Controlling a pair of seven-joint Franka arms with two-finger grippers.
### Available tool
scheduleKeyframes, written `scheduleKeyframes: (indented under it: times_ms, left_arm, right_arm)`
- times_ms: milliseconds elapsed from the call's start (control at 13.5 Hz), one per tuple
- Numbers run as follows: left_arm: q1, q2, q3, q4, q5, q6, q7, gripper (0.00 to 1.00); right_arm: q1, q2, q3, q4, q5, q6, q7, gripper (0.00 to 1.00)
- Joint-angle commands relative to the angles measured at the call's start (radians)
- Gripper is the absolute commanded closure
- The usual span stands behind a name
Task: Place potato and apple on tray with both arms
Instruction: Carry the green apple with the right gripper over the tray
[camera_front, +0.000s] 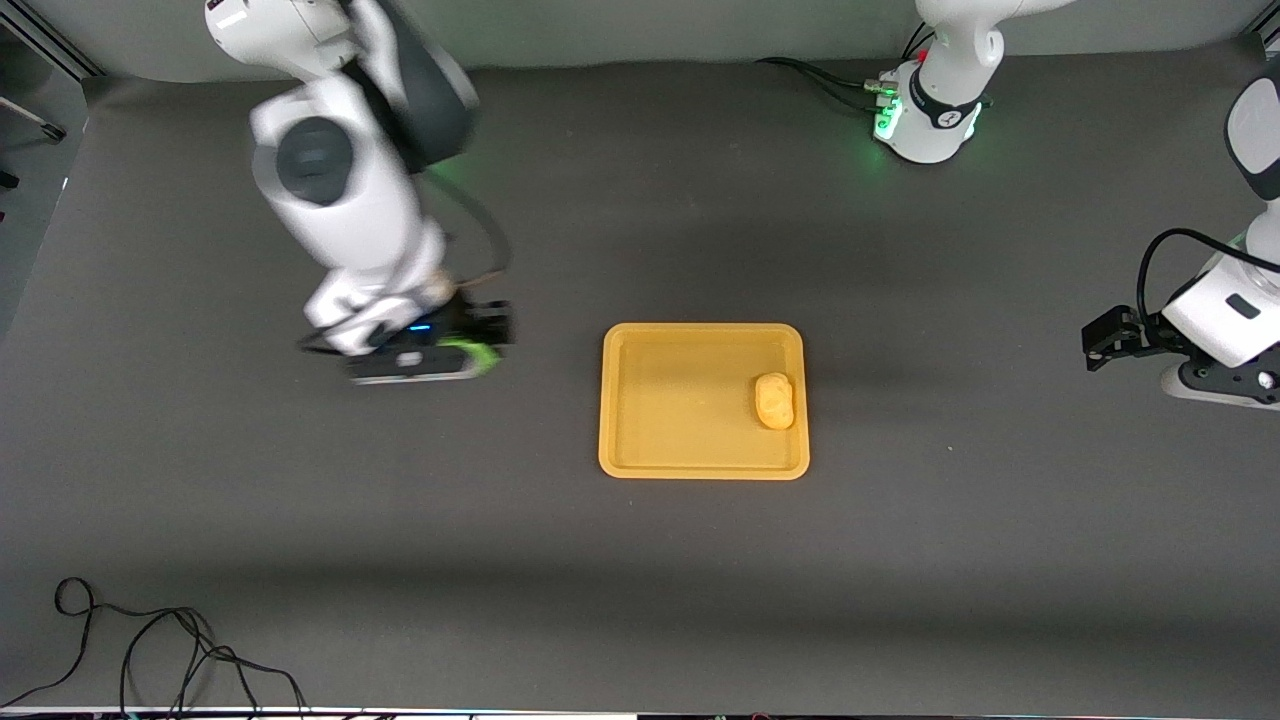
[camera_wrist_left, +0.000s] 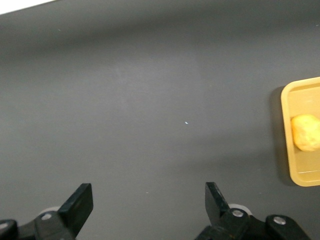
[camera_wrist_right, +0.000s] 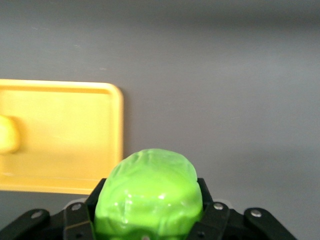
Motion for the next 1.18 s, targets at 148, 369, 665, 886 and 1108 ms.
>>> scheduleKeyframes:
  times_ms: [148, 369, 665, 886, 1108]
  left_arm:
    - [0.073, -0.107, -0.008, -0.139, -0.089, 0.043, 0.065, 0.00]
    - [0.082, -0.115, -0.006, -0.143, -0.070, 0.053, 0.083, 0.00]
    - [0.081, -0.118, -0.008, -0.147, -0.038, 0.032, 0.082, 0.00]
    - [0.071, -0.118, -0.008, -0.178, -0.038, 0.049, 0.080, 0.00]
    - [0.070, -0.111, -0.012, -0.184, -0.038, 0.053, 0.073, 0.00]
  right_arm:
    - [0.166, 0.363, -0.011, 0.382, -0.013, -0.039, 0.320, 0.54]
    - [0.212, 0.477, -0.012, 0.445, -0.016, 0.043, 0.400, 0.54]
    - [0.265, 0.601, -0.020, 0.437, -0.021, 0.209, 0.465, 0.54]
    - [0.285, 0.681, -0.021, 0.436, -0.048, 0.320, 0.479, 0.54]
    - [0.285, 0.724, -0.023, 0.434, -0.061, 0.361, 0.479, 0.54]
